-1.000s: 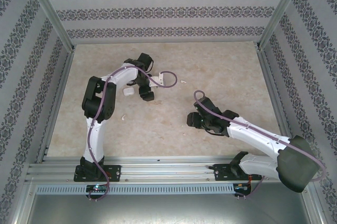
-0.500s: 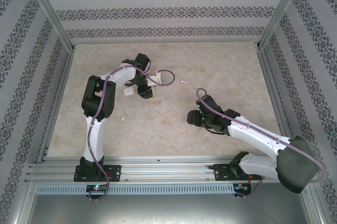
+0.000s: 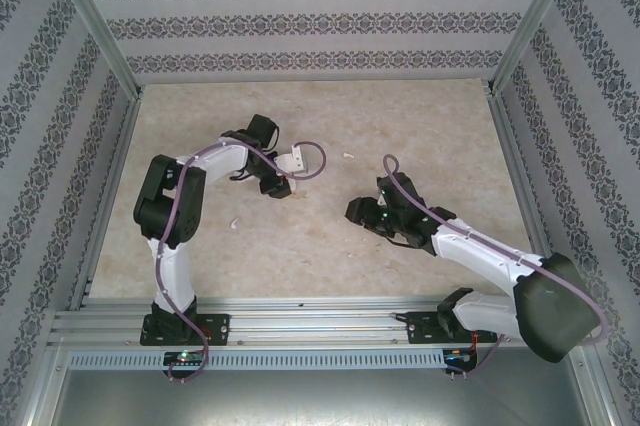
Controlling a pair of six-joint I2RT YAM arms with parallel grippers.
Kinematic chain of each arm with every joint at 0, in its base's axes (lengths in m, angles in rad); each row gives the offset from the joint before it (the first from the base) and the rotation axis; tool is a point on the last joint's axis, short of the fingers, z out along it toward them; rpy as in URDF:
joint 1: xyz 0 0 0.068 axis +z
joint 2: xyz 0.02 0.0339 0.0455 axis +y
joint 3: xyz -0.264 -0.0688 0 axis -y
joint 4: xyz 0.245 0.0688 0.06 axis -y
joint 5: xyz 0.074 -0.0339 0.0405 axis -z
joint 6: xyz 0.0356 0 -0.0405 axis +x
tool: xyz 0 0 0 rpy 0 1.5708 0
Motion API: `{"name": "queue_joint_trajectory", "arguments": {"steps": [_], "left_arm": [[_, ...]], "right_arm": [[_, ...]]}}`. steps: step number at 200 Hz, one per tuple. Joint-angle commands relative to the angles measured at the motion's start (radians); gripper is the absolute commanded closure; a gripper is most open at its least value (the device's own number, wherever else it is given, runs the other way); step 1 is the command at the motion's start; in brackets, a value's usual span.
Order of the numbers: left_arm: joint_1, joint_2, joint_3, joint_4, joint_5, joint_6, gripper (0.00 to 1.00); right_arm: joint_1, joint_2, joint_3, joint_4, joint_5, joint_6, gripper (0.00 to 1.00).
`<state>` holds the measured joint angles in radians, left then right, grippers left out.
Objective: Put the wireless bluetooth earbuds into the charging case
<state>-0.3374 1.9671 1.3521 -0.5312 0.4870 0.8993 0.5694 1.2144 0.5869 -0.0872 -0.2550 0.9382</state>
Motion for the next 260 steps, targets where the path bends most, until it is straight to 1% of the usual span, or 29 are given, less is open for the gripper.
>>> {"name": "queue_joint_trajectory", "arguments": {"steps": [1, 28, 61, 80, 111, 155, 210, 233, 260], "left_arm": [[-0.048, -0.094, -0.034, 0.102, 0.105, -0.075, 0.63], [-0.101, -0.155, -0.077, 0.166, 0.14, -0.122, 0.64], [-0.156, -0.192, -0.097, 0.195, 0.161, -0.17, 0.64], [-0.171, -0.2, -0.112, 0.216, 0.181, -0.204, 0.64], [-0.194, -0.204, -0.127, 0.222, 0.202, -0.233, 0.64], [-0.207, -0.223, -0.139, 0.241, 0.227, -0.266, 0.64], [-0.213, -0.244, -0.135, 0.249, 0.258, -0.29, 0.64], [-0.215, -0.248, -0.133, 0.256, 0.269, -0.304, 0.64], [-0.215, -0.247, -0.13, 0.266, 0.274, -0.314, 0.65]], "right_arm": [[-0.014, 0.039, 0.016, 0.142, -0.096, 0.064, 0.49], [-0.016, 0.106, 0.035, 0.243, -0.161, 0.102, 0.49], [-0.016, 0.177, 0.064, 0.326, -0.22, 0.14, 0.48], [-0.017, 0.192, 0.072, 0.356, -0.228, 0.157, 0.49], [-0.022, 0.194, 0.088, 0.356, -0.224, 0.157, 0.5], [-0.039, 0.186, 0.09, 0.337, -0.202, 0.174, 0.53], [-0.064, 0.199, 0.109, 0.341, -0.223, 0.18, 0.54], [-0.066, 0.213, 0.117, 0.351, -0.244, 0.183, 0.57], [-0.065, 0.228, 0.122, 0.368, -0.274, 0.188, 0.65]]}}
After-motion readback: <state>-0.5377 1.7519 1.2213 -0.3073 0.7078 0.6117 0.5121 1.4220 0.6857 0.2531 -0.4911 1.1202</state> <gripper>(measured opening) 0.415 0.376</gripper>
